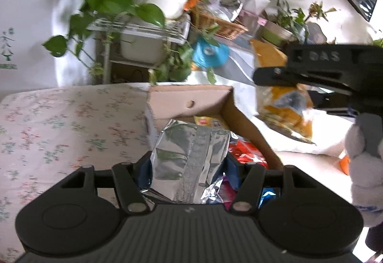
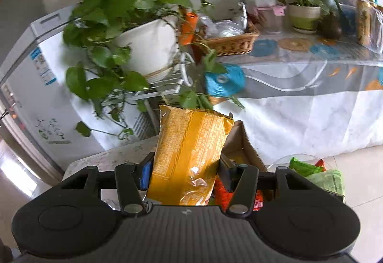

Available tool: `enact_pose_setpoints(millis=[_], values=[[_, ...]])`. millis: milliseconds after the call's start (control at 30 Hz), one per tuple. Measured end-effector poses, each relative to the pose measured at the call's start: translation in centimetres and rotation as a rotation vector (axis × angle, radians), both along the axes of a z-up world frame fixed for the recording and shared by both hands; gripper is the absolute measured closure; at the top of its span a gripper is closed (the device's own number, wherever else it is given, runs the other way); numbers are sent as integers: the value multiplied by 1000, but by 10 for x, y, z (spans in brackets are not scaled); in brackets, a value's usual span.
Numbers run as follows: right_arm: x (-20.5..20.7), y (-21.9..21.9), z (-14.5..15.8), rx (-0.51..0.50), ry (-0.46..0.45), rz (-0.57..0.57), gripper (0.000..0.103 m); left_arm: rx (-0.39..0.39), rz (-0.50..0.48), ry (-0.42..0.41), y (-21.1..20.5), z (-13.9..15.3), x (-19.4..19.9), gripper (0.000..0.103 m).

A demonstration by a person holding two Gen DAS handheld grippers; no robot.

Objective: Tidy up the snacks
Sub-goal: 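Lower both packets into the cardboard box and open both grippers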

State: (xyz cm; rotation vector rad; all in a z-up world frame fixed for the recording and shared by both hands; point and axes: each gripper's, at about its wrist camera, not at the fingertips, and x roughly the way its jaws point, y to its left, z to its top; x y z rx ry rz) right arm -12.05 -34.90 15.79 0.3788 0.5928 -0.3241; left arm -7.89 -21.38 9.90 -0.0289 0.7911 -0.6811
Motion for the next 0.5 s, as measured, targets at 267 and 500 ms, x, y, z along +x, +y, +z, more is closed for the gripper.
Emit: enact_pose_setpoints(millis=[267, 500], values=[[5, -7, -5, 13, 6, 7, 43, 25, -52, 18, -36, -11, -2, 42], [14, -13, -11, 18, 18, -2, 42, 65, -74, 26, -51, -20, 3, 42]])
